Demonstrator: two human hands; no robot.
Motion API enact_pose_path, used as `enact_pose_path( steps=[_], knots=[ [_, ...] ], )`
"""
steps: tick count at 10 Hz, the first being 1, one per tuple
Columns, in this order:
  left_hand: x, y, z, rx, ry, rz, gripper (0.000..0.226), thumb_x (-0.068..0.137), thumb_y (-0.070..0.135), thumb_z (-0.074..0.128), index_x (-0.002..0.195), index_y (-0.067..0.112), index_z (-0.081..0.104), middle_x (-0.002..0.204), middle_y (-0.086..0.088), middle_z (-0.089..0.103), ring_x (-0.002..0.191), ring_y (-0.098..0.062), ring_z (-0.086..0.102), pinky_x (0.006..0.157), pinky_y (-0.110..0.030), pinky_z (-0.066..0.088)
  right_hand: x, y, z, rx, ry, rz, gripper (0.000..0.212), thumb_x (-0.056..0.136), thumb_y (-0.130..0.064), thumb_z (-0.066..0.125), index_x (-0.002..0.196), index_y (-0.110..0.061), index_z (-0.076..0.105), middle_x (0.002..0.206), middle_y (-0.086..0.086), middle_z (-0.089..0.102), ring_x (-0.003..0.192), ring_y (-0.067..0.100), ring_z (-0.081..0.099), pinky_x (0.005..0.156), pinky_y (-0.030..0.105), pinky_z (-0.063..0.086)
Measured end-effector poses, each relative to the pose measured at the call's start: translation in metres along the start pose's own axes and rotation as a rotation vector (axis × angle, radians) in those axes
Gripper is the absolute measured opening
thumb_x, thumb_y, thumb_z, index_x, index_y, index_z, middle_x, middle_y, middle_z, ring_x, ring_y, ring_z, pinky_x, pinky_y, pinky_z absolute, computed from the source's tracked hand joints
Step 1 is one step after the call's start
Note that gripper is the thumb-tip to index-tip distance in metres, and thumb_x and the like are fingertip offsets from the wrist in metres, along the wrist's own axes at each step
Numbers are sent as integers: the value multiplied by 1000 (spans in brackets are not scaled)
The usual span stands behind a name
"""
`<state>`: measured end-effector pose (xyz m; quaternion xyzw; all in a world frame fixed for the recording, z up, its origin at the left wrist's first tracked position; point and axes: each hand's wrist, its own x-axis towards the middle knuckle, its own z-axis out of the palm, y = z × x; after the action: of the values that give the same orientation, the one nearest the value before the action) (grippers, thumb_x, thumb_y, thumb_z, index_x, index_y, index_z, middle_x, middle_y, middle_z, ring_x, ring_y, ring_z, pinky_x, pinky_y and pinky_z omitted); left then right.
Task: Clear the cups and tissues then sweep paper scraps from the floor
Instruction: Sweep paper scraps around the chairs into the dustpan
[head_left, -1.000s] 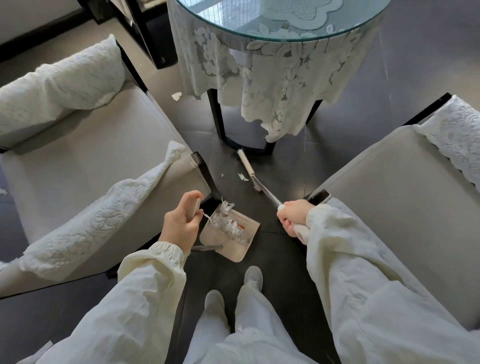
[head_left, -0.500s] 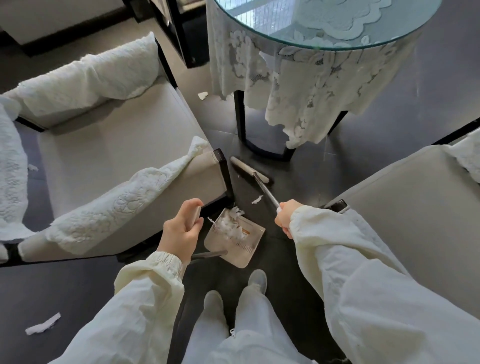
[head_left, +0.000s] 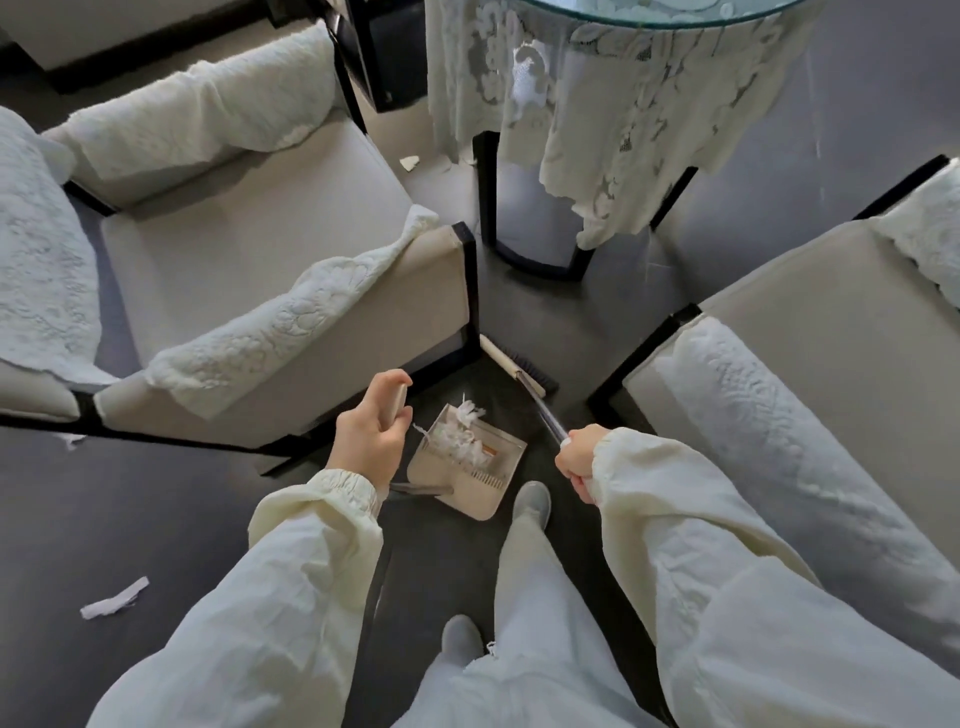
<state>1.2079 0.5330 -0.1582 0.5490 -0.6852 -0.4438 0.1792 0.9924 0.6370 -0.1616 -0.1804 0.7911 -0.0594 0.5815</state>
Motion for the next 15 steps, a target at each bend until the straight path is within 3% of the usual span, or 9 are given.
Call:
enact_pose_path(
  steps=[1, 2, 3, 4, 6, 8, 9, 13, 15],
  knots=[
    [-33, -17, -9, 14, 3, 30, 33, 92, 7, 54, 98, 39, 50, 58, 6, 46, 41, -5, 45, 48, -17, 40, -22, 24, 30, 155, 57, -36, 42, 90, -1, 51, 130, 7, 46, 78, 4, 47, 63, 12, 46, 33, 11, 42],
    [-59, -26, -12, 18, -11, 30, 37, 93, 10, 51, 95, 46, 47, 64, 5, 50, 45, -6, 47, 45, -17, 41, -42, 40, 58, 50, -17, 2, 11, 87, 1, 51, 98, -1, 53, 72, 5, 43, 60, 14, 44, 29, 12, 39],
    [-83, -34, -15, 61, -66, 10, 37, 95, 14, 50, 95, 51, 44, 75, 4, 54, 54, -11, 50, 51, -26, 47, -63, 50, 74, -54, -101, -10, 22, 86, 0, 52, 68, -10, 43, 70, 5, 44, 58, 14, 42, 29, 11, 38],
    [-101, -42, -22, 55, -57, -5, 35, 95, 15, 49, 95, 49, 44, 77, 3, 54, 52, -13, 51, 47, -25, 44, -89, 50, 69, -117, -146, 15, 21, 86, -4, 51, 67, -10, 45, 65, 5, 45, 54, 13, 42, 31, 13, 37],
    [-134, -61, -32, 43, 3, -37, 30, 95, 15, 50, 101, 44, 47, 79, 5, 53, 59, -12, 53, 49, -24, 46, -120, 43, 56, -33, -143, 140, 18, 85, -1, 43, 97, -11, 53, 50, 5, 43, 33, 13, 39, 37, 15, 36],
    [-163, -81, -33, 93, 35, -39, 28, 96, 16, 50, 106, 41, 46, 73, 10, 52, 53, -9, 50, 48, -18, 42, -95, 55, 68, -133, -35, -108, 44, 81, -3, 55, 124, 8, 53, 71, 8, 49, 58, 17, 46, 50, 26, 41],
    [-168, -87, -30, 115, 57, -19, 28, 96, 16, 52, 108, 40, 47, 67, 11, 50, 48, -8, 48, 45, -9, 36, -79, 69, 83, -146, -41, -108, 43, 85, -2, 54, 126, 8, 51, 71, 6, 48, 57, 16, 46, 36, 20, 43],
    [-175, -93, -23, 107, 150, 19, 33, 94, 13, 54, 109, 41, 48, 73, 19, 51, 61, -3, 52, 57, -12, 37, -119, 86, 107, -245, -313, 97, 42, 85, -9, 50, 126, -19, 53, 70, 7, 53, 51, 9, 45, 50, 18, 44],
    [-213, -104, -36, 25, 357, -98, 29, 92, 14, 53, 108, 39, 50, 76, 4, 58, 60, -10, 55, 62, -35, 54, -141, 79, 116, -322, -345, 37, 38, 87, -13, 53, 124, -19, 54, 69, 6, 54, 48, 8, 48, 45, 18, 45]
  ],
)
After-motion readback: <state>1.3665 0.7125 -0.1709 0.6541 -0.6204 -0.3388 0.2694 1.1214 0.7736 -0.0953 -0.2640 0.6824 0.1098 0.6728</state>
